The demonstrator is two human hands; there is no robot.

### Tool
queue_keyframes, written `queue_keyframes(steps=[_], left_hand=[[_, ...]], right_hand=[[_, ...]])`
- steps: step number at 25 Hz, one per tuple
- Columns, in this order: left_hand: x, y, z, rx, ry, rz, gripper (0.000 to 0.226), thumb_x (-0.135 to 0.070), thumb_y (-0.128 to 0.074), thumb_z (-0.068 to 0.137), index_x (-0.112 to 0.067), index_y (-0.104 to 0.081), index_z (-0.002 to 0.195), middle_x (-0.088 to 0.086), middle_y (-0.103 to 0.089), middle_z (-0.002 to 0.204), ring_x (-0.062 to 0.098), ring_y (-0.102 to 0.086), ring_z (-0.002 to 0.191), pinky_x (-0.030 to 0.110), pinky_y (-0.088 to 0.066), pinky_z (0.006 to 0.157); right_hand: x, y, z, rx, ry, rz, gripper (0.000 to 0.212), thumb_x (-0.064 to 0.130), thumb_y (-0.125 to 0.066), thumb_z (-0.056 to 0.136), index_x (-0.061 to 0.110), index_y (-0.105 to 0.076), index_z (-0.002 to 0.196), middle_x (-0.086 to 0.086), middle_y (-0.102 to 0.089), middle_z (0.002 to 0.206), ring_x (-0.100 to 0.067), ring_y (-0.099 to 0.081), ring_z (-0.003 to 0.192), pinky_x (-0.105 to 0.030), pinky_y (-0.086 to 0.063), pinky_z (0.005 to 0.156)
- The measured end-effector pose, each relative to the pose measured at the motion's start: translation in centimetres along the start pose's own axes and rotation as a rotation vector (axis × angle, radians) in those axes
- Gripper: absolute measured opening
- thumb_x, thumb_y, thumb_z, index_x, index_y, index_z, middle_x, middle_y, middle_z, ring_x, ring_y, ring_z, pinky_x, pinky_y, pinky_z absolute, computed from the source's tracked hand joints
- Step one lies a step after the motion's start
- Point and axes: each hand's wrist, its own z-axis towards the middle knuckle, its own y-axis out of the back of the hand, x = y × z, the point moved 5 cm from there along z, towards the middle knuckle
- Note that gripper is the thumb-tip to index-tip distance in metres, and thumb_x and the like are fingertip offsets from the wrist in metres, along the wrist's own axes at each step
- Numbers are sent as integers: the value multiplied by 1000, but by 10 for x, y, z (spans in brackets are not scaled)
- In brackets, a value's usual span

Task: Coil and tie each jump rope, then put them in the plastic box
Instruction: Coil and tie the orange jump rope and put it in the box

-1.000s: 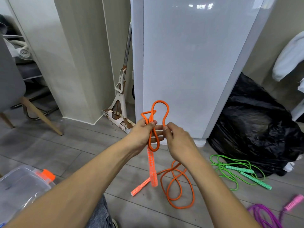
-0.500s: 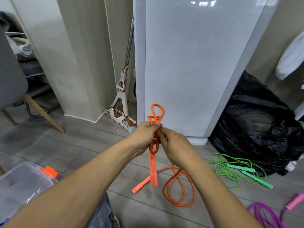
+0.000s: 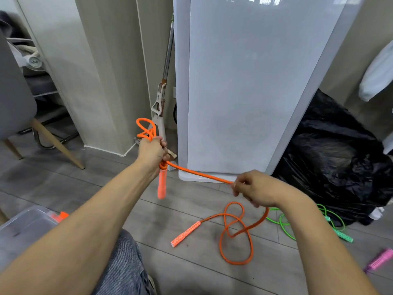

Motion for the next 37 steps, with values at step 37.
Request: queue_keyframes(steps=[37], left_hand=[[-5, -16, -25, 121, -247, 389, 20, -16, -37, 105, -13, -46, 88, 3, -44, 65, 19, -51, 47, 32, -50, 49]], right_hand=[[-7, 20, -1, -243, -27, 137, 31, 34, -47, 102, 20, -64, 80, -4, -60, 67, -21, -59, 52, -30, -49, 58]])
